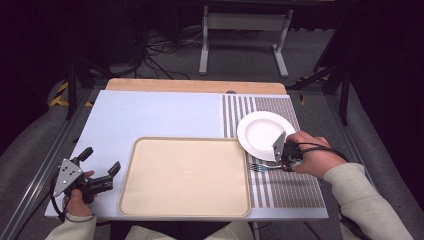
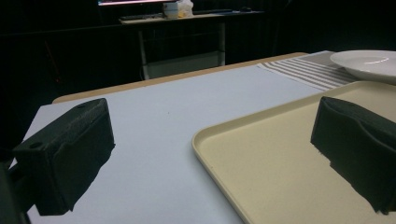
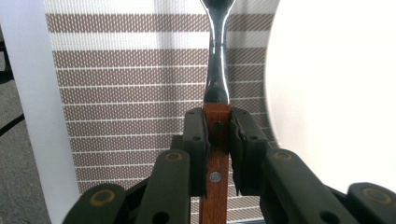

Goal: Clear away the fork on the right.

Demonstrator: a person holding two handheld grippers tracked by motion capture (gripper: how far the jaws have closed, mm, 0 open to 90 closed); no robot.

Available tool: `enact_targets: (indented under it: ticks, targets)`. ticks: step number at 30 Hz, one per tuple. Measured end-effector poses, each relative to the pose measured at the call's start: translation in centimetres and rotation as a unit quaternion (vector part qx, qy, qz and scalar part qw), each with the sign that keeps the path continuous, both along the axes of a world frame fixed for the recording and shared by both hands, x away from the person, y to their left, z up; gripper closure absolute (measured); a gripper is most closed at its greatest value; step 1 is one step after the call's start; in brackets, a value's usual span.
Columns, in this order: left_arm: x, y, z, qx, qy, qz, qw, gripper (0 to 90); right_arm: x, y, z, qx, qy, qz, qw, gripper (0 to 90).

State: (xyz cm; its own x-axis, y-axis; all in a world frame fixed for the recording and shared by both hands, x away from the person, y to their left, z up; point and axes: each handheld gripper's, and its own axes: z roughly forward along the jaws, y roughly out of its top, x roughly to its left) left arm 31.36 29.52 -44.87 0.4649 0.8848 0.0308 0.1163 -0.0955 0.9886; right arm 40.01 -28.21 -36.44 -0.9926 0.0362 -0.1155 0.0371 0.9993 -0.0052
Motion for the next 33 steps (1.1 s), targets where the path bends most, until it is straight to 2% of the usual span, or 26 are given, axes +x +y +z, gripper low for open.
enact_targets:
  ticks: [2,6,11,17,19,22,23,28,33]
  targets:
    - [0.0,0.0,0.0,-0.001,-0.001,0.000,1.0000,0.0,0.1,0.2,0.6,-0.004,-0.004,0.001,1.0000,77.6]
    - [0.0,0.0,0.0,-0.001,-0.001,-0.001,1.0000,0.0,0.2,0.6,1.3,0.004,-0.010,0.002,0.9999,77.6]
    - [0.0,0.0,0.0,0.001,-0.001,-0.001,1.0000,0.0,0.2,1.2,2.2,0.015,-0.018,-0.013,0.9997,77.6]
    - [0.0,0.0,0.0,0.001,-0.002,-0.001,1.0000,0.0,0.3,2.7,2.9,0.053,-0.019,-0.059,0.9966,77.6]
    - [0.0,0.0,0.0,0.001,-0.002,-0.002,1.0000,0.0,0.4,3.2,3.1,0.065,-0.015,-0.083,0.9943,77.6]
    - [0.0,0.0,0.0,0.000,-0.002,-0.002,1.0000,0.0,0.4,4.1,3.4,0.092,-0.012,-0.123,0.9880,77.6]
    - [0.0,0.0,0.0,0.000,-0.002,-0.002,1.0000,0.0,0.4,4.1,3.4,0.092,-0.012,-0.123,0.9880,77.6]
    - [0.0,0.0,0.1,0.001,-0.003,-0.002,1.0000,0.0,0.6,5.1,3.6,0.113,-0.021,-0.159,0.9806,77.6]
    - [0.0,0.0,0.1,0.002,-0.002,-0.002,1.0000,0.0,0.7,6.2,3.4,0.151,-0.009,-0.221,0.9634,77.6]
